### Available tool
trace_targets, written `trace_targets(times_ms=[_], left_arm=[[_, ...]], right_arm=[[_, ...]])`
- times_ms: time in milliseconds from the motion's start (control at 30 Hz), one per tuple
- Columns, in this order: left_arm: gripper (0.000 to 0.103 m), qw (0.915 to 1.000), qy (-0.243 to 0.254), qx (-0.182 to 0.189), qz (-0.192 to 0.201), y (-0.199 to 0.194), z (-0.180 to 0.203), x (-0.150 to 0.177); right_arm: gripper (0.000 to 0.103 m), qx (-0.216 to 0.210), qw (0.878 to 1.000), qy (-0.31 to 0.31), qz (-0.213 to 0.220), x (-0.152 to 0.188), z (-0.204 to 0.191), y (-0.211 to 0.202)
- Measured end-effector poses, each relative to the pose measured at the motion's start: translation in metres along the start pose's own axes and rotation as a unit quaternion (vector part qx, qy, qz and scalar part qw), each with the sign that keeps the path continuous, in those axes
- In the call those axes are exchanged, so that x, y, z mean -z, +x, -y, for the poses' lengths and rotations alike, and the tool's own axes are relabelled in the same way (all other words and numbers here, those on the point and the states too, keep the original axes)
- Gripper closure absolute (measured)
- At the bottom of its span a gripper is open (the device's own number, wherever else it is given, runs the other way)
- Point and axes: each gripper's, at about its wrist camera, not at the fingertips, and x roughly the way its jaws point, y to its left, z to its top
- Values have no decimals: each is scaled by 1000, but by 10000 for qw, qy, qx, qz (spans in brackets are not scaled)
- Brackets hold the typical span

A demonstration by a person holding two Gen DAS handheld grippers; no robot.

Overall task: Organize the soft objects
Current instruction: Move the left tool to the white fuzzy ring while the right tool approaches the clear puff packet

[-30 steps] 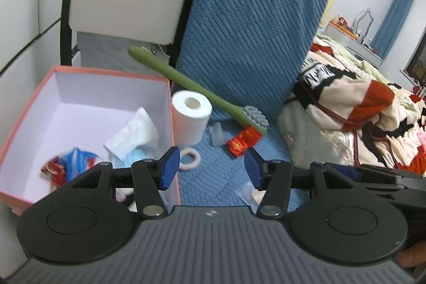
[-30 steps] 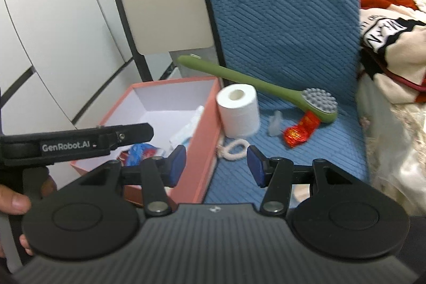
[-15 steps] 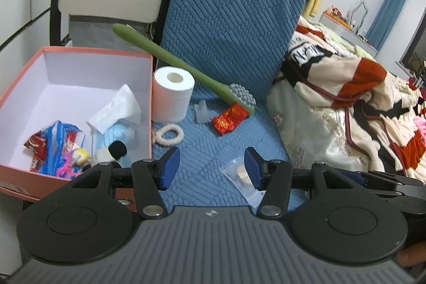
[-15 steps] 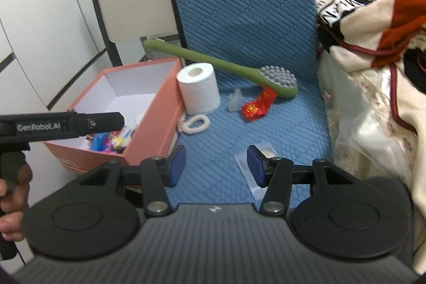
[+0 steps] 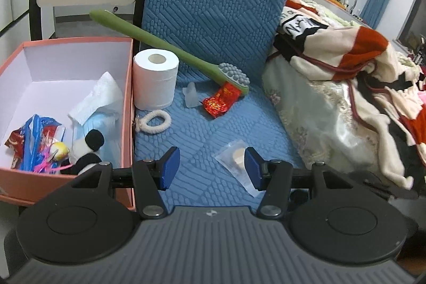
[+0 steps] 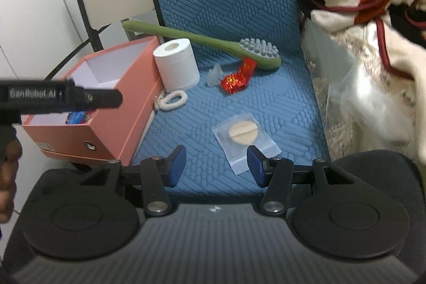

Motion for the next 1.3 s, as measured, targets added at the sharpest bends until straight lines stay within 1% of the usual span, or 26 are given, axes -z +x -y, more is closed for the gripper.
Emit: trace_targets(times_ms=[133, 267, 367, 500, 633, 733, 867, 933, 1033, 1100, 1167, 1200, 1300], left_arm=[[43, 9999, -17, -104, -23, 20, -2, -7], [44, 9998, 2, -173, -136, 47, -2, -10], [45, 9994, -48, -233, -262, 71, -1, -11], [45, 9985, 105, -344, -401, 104, 4, -12], [45, 9980, 94, -415, -466, 133, 3, -14], [45, 9979, -9, -546, -362, 152, -2, -14], [45, 9954, -191, -838, -415, 181, -14, -14], [45, 9940, -160, -988, -432, 194, -18, -15], [45, 9929, 9, -1126, -372, 207, -20, -18], [45, 9917, 153, -1223, -371, 216, -20, -20], [45, 9906, 215, -1285, -419, 225, -23, -23], [45, 9900, 230, -1315, -451, 230, -25, -24], [47, 9895, 228, -1328, -529, 241, -30, -24]], right_arm=[[50, 44, 9999, -103, -65, 8, 4, 21], [50, 61, 9998, -102, -167, 11, 7, 45], [50, 22, 9998, -18, -209, 9, 9, 60], [50, 140, 9997, -22, -206, 5, 11, 78], [50, 271, 9995, -114, -121, -1, 14, 96], [50, 352, 9990, -213, -167, -6, 14, 113], [50, 515, 9968, -565, -216, -9, 9, 130], [50, 534, 9962, -630, -276, -10, 10, 135], [50, 464, 9968, -540, -371, -12, 14, 139], [47, 477, 9970, -466, -386, -13, 17, 141], [35, 478, 9973, -378, -417, -15, 19, 143], [32, 472, 9974, -340, -427, -15, 21, 143], [31, 476, 9975, -285, -437, -16, 24, 146]])
